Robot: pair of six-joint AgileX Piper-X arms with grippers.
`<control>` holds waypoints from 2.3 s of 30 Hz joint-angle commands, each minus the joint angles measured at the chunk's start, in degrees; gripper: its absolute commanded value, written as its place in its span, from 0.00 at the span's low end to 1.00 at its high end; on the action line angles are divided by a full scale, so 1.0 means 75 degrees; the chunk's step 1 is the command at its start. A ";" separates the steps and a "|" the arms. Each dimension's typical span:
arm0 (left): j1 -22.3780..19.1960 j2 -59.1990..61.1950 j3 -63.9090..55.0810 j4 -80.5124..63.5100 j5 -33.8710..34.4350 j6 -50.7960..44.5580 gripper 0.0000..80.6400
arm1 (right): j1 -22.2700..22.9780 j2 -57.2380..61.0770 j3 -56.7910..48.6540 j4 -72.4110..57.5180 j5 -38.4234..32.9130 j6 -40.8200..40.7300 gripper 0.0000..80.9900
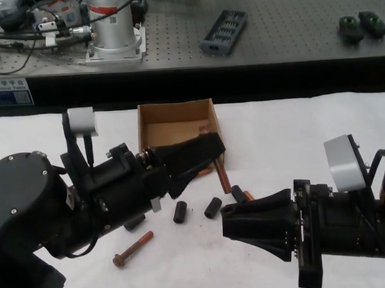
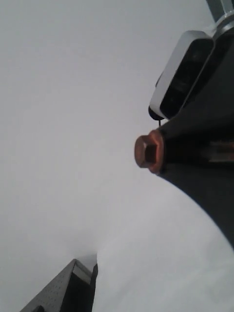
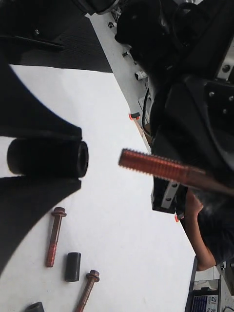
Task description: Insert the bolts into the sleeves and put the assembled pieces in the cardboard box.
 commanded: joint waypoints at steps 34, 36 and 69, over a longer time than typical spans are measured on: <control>-0.0030 -0.0022 0.0320 0.0483 0.1594 0.2538 0.01 | -0.0050 -0.0013 -0.0066 -0.0853 0.0764 0.0423 0.05; -0.0030 -0.0022 0.0317 0.0483 0.1356 0.2664 0.01 | -0.0050 -0.0013 -0.0151 -0.0869 0.0921 0.0481 0.05; 0.1752 -0.1937 0.0317 0.3489 -0.0404 0.4722 0.64 | -0.0918 0.2275 -0.3757 0.2508 0.0790 -0.0003 0.05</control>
